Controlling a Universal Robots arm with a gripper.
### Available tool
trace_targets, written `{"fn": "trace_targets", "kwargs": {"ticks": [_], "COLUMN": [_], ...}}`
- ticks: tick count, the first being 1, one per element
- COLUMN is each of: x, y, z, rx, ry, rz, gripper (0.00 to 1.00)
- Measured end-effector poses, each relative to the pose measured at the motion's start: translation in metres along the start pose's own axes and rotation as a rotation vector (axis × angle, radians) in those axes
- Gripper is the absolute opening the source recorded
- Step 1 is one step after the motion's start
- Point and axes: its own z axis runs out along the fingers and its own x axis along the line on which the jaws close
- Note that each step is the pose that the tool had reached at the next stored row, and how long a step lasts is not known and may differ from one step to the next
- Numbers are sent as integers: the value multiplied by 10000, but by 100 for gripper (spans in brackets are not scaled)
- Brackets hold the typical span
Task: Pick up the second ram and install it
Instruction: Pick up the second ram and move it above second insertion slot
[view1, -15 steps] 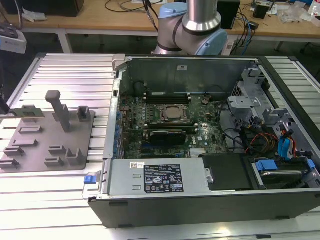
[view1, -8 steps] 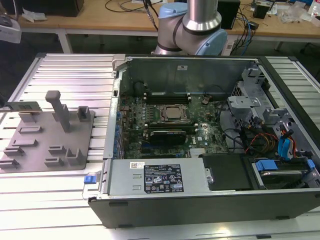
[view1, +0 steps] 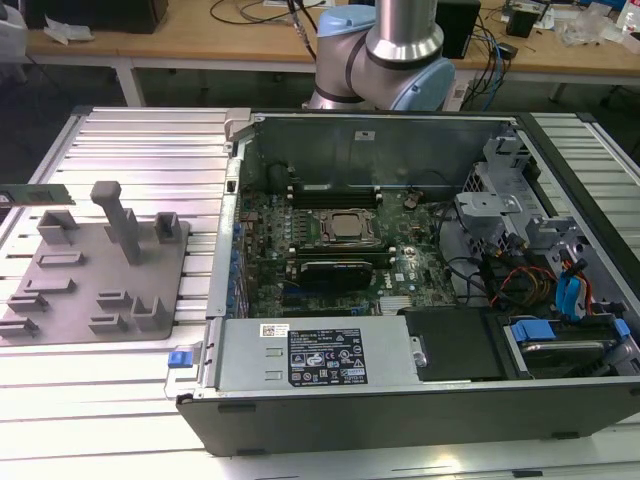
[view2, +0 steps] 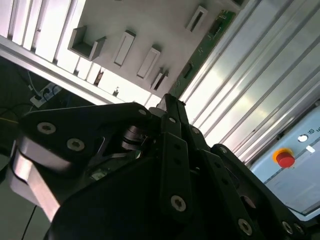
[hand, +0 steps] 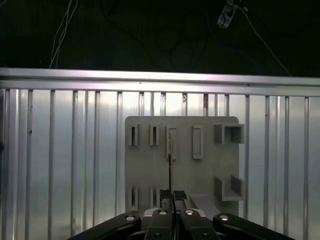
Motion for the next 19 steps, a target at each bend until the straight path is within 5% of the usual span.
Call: {"fn": "trace_targets", "kwargs": {"ticks": [9,13,19], "x": [-16,-15,-12], "y": [11,-10,-218], "z": [-380,-394,-397], "rx": [19,16,21], "ry": [-162,-165,-167], "rz": [12,13,20], "gripper": [9,9,9]}}
